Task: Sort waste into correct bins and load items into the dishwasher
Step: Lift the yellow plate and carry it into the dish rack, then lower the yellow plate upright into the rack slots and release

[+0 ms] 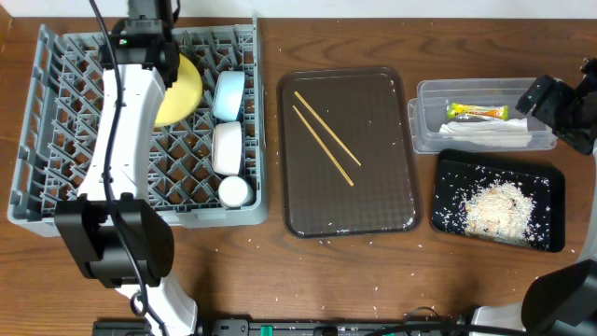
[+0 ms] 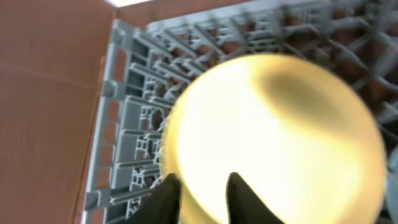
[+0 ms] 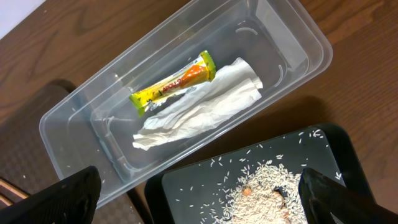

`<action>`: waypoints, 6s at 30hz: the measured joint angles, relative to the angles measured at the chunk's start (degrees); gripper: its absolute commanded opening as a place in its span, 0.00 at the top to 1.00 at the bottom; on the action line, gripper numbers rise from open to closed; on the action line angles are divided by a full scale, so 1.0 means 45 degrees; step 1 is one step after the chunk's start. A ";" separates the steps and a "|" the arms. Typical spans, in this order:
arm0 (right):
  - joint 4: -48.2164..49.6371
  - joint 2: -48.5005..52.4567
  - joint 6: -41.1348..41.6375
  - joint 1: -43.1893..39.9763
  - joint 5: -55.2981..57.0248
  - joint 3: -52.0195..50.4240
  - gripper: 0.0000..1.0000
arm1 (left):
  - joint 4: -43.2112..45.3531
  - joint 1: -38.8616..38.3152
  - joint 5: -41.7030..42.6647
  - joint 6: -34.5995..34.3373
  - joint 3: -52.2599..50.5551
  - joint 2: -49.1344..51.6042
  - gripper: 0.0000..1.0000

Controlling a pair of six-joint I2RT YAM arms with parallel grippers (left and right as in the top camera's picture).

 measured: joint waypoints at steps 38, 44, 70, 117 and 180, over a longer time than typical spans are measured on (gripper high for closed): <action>0.0000 0.0000 0.0000 0.0000 0.0000 0.0000 0.01 | 0.0170 0.0277 0.6309 -0.3667 -0.0015 0.2123 0.93; 0.0000 0.0000 0.0000 0.0000 0.0000 0.0000 0.01 | 0.0199 0.0335 0.6314 -0.3662 -0.0015 0.2123 0.92; 0.0000 0.0000 0.0000 0.0000 0.0000 0.0000 0.01 | 0.0058 0.0529 0.6305 -0.3274 -0.0597 0.2263 0.93; 0.0000 0.0000 0.0000 0.0000 0.0000 0.0000 0.01 | 0.0957 -0.0889 0.4541 -0.3317 -0.2429 0.0005 0.92; 0.0000 0.0000 -0.0005 0.0000 0.0000 0.0000 0.01 | 0.1977 -0.0500 0.4556 -0.3303 -0.2429 0.1243 0.92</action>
